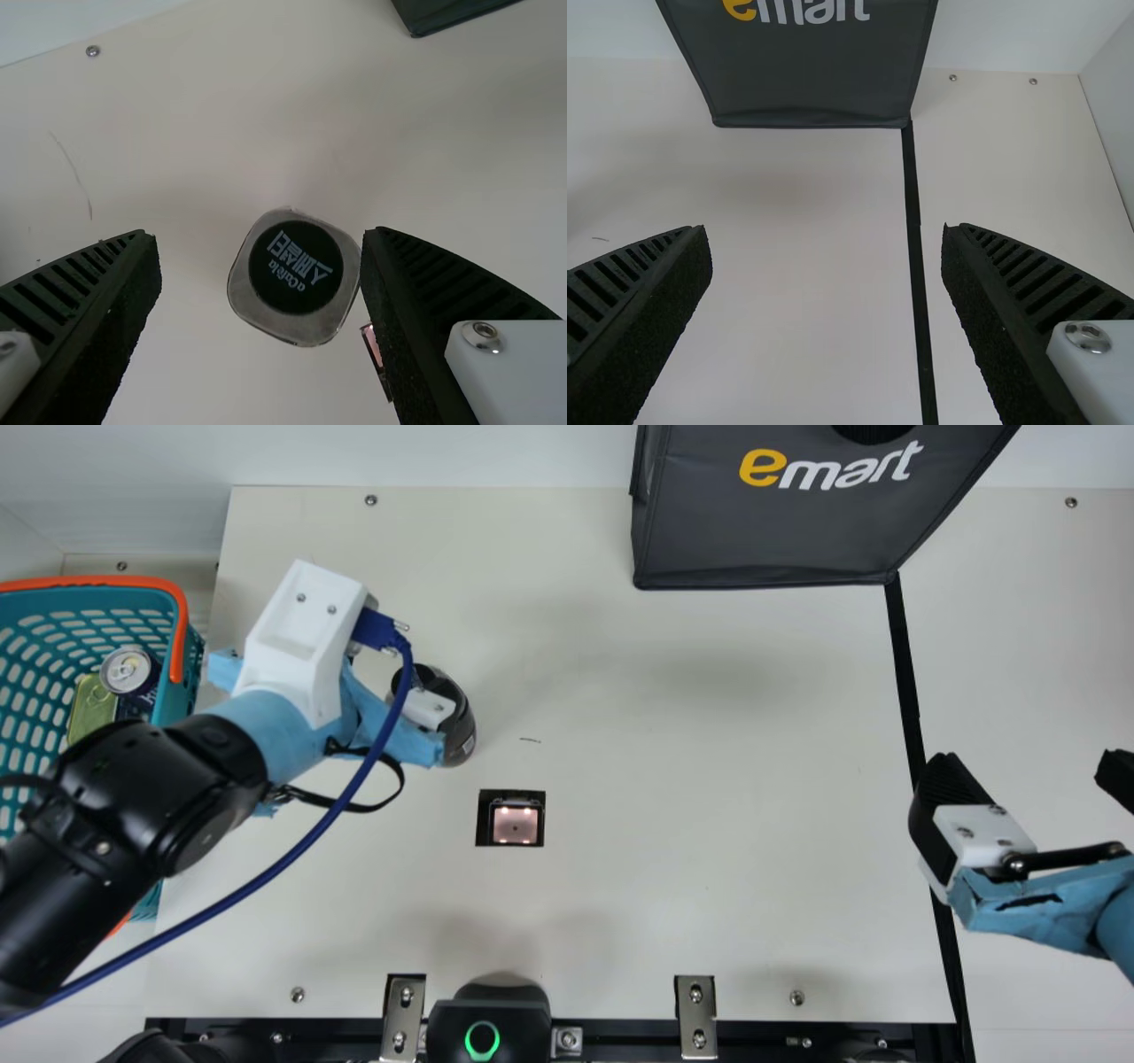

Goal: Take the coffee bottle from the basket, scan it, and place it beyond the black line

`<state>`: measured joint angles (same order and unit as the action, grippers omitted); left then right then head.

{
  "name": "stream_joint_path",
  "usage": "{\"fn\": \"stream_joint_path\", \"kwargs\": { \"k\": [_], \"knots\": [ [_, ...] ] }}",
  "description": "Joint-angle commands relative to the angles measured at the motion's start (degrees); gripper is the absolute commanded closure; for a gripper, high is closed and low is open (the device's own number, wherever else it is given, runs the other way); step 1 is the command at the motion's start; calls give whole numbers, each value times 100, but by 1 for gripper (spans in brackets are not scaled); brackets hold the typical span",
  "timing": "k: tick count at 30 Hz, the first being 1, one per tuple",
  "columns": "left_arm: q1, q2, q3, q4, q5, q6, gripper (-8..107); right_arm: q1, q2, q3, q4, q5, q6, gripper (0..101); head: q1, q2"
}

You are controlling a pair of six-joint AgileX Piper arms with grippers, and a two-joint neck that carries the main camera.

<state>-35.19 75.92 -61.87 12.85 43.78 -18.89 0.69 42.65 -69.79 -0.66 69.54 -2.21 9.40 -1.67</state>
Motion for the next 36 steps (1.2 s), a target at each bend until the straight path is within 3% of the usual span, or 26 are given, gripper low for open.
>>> {"fn": "stream_joint_path", "kwargs": {
  "k": [1, 28, 36],
  "knots": [
    [-27, 104, -48, 122, 10, -322, 9, 0, 0, 0, 0, 0, 0, 10, -148, 9],
    [-84, 690, -138, 707, 50, -1318, 9, 0, 0, 0, 0, 6, 0, 10, -148, 9],
    [-108, 673, -118, 714, 78, -1415, 62, 0, 0, 0, 0, 6, 0, 10, -148, 9]
  ]
}}
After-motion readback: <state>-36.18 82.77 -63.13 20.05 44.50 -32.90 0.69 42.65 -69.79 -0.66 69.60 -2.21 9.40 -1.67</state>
